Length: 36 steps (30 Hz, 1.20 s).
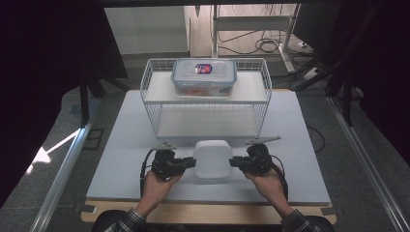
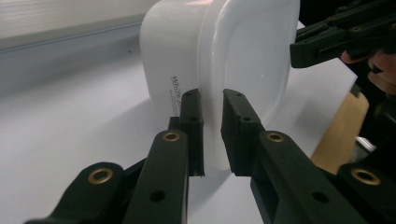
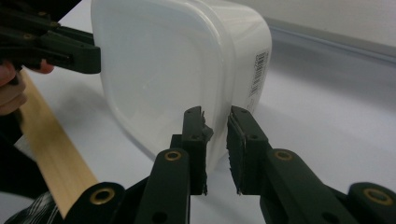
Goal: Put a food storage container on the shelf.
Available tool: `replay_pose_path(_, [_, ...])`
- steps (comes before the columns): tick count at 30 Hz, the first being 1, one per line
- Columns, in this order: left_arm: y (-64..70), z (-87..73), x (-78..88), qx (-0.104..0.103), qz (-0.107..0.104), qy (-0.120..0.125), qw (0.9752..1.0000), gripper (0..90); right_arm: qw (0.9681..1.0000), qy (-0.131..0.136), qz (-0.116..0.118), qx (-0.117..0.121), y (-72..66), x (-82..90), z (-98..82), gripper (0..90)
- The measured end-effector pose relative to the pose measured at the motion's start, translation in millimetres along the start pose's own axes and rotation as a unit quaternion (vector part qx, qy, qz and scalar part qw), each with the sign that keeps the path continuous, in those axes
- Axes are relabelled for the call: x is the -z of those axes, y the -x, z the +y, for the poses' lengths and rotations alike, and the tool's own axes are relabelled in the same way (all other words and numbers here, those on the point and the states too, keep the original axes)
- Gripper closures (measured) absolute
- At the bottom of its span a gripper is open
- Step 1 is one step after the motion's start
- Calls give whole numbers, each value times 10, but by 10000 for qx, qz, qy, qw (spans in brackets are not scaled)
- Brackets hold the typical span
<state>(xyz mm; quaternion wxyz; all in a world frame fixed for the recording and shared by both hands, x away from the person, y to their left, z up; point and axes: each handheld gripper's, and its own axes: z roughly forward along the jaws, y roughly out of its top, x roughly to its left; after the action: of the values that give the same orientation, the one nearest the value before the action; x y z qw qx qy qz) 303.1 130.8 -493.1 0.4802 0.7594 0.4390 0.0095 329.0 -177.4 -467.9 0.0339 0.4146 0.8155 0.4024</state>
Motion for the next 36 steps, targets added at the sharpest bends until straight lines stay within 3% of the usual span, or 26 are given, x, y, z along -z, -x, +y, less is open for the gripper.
replay_pose_path(13, [111, 211, 191, -374, 194, 357, 9985, 796, 9983, 512, -33, 271, -90, 148, 131, 777])
replay_pose_path(21, [180, 432, 323, -550, 311, 542, 9965, 794, 9961, 776, -43, 413, -144, 282, 329, 779])
replay_pose_path(27, [248, 643, 445, -780, 430, 676, 9937, 793, 9943, 950, -70, 485, -178, 391, 499, 779])
replay_pose_path(36, [294, 945, 631, -881, 511, 889, 9908, 791, 9909, 1180, -126, 640, -261, 545, 813, 779])
